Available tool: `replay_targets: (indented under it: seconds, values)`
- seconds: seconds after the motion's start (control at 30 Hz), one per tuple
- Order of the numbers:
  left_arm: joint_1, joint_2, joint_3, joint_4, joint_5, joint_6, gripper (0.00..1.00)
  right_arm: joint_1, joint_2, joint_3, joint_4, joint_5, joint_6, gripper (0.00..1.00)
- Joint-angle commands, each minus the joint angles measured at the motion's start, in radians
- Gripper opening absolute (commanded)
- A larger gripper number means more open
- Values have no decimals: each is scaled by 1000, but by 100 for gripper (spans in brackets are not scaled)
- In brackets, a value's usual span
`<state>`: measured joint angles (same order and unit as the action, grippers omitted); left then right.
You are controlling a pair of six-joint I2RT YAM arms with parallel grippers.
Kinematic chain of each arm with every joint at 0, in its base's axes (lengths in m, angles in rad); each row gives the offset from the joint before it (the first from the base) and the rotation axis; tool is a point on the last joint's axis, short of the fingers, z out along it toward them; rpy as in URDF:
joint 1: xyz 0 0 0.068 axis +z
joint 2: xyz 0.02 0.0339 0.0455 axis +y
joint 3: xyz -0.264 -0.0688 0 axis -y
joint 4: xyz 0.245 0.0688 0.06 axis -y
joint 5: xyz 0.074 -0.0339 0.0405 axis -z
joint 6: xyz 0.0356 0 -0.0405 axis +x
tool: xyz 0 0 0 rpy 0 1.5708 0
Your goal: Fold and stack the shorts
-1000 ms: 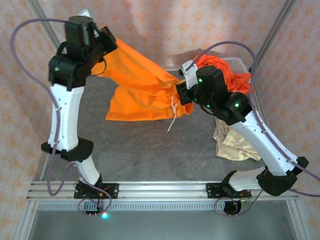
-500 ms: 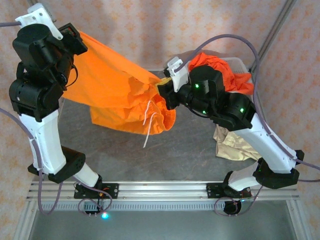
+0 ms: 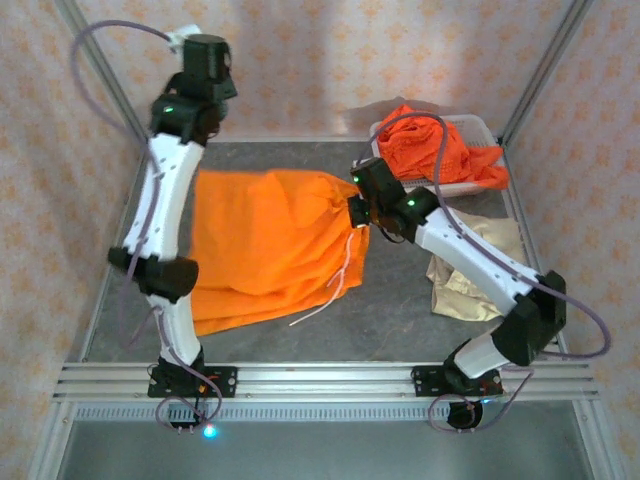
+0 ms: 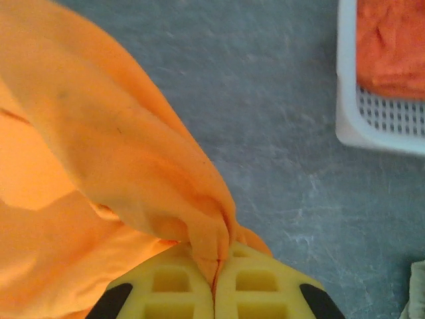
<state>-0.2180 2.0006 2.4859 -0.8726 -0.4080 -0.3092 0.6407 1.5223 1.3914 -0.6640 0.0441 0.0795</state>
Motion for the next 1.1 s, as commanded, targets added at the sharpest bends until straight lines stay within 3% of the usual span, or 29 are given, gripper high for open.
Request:
replay_targets:
  seconds: [0.0,0.07,0.13,0.27,0.3,0.33,0.37,0.43,0.6,0.73,1.07]
  values:
    - [5,104,-5,28,-22,-37,0,-48,73,2,129,-54,41,3]
    - [5,161,27,-6,15,-60,2,-71,155,47,112,-68,37,4]
    - [5,178,36,-43,45,-91,11,-91,243,117,61,-67,30,6]
    - [4,82,-133,-2,70,-106,27,-118,353,236,-26,-49,33,7]
    - [4,38,-211,22,84,-107,33,-121,366,251,-33,-51,33,7]
    - [4,-6,-287,44,93,-115,48,-121,373,259,-34,-54,30,7]
    - [4,-43,-361,62,99,-123,57,-121,376,259,-32,-57,32,8]
    - [14,-123,-505,90,136,-148,66,-121,379,253,-25,-58,37,9]
    - [43,-204,-762,126,327,-247,72,-123,404,256,-46,-42,42,11]
    - [43,-207,-916,182,395,-294,74,-123,406,243,-43,-68,48,12]
    - [56,-9,-940,162,439,-332,72,-122,375,194,-32,-67,36,13]
